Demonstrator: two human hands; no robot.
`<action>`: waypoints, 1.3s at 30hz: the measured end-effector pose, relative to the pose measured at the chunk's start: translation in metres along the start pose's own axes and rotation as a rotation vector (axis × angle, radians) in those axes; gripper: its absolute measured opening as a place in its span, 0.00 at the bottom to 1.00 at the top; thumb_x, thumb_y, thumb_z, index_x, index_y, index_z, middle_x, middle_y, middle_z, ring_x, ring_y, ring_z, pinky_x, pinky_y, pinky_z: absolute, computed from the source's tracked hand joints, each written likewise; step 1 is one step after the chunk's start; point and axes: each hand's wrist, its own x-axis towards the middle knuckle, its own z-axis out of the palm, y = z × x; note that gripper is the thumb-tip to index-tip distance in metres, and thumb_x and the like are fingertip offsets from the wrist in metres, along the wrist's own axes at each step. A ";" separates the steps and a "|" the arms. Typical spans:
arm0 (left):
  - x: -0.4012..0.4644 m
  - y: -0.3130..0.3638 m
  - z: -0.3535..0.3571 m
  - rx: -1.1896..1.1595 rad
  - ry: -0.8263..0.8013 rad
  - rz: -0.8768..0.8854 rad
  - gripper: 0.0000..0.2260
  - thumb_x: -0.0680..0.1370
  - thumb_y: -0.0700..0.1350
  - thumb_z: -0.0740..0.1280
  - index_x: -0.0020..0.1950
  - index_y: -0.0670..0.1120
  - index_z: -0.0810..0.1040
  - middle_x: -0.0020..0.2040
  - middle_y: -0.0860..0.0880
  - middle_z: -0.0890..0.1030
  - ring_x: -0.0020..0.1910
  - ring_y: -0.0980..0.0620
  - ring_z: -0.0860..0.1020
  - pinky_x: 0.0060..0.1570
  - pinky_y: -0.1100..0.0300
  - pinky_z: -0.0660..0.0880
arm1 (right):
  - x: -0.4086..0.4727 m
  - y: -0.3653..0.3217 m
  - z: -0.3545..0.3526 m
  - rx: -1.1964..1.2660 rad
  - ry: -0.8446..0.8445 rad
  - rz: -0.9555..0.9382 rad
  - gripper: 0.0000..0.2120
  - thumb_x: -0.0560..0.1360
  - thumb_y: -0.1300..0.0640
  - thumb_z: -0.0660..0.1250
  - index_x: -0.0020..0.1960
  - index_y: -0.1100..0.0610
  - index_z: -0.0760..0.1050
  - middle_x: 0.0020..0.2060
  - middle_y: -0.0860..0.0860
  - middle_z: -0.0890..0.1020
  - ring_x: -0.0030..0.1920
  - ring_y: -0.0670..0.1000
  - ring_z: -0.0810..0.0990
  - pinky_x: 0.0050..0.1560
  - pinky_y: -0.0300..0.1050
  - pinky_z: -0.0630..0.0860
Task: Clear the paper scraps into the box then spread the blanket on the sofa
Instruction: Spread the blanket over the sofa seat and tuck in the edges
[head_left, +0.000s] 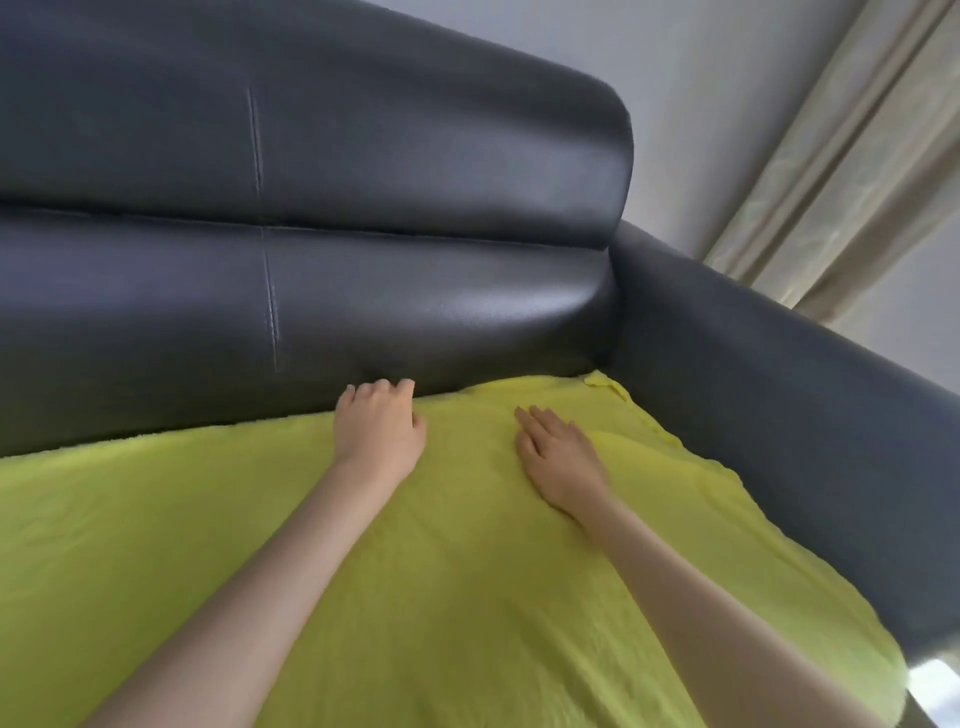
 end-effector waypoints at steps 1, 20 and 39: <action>0.002 0.008 -0.002 -0.043 0.008 0.054 0.17 0.79 0.46 0.58 0.68 0.48 0.71 0.61 0.47 0.78 0.60 0.46 0.75 0.63 0.52 0.70 | 0.000 -0.001 0.002 0.003 0.018 0.003 0.25 0.82 0.44 0.43 0.78 0.45 0.53 0.77 0.45 0.56 0.77 0.47 0.51 0.77 0.48 0.45; 0.089 0.094 0.060 -0.197 -0.566 -0.009 0.24 0.82 0.49 0.47 0.78 0.45 0.57 0.78 0.45 0.58 0.76 0.45 0.58 0.73 0.53 0.57 | -0.009 -0.003 0.016 0.080 0.438 0.197 0.22 0.80 0.52 0.49 0.67 0.58 0.72 0.69 0.55 0.73 0.72 0.54 0.65 0.75 0.51 0.56; 0.069 0.104 0.084 -0.224 -0.116 -0.080 0.17 0.81 0.50 0.53 0.61 0.48 0.78 0.56 0.44 0.81 0.53 0.42 0.78 0.48 0.53 0.75 | -0.013 0.000 0.014 0.018 0.275 0.341 0.24 0.80 0.51 0.48 0.72 0.59 0.63 0.71 0.59 0.66 0.72 0.60 0.61 0.73 0.59 0.51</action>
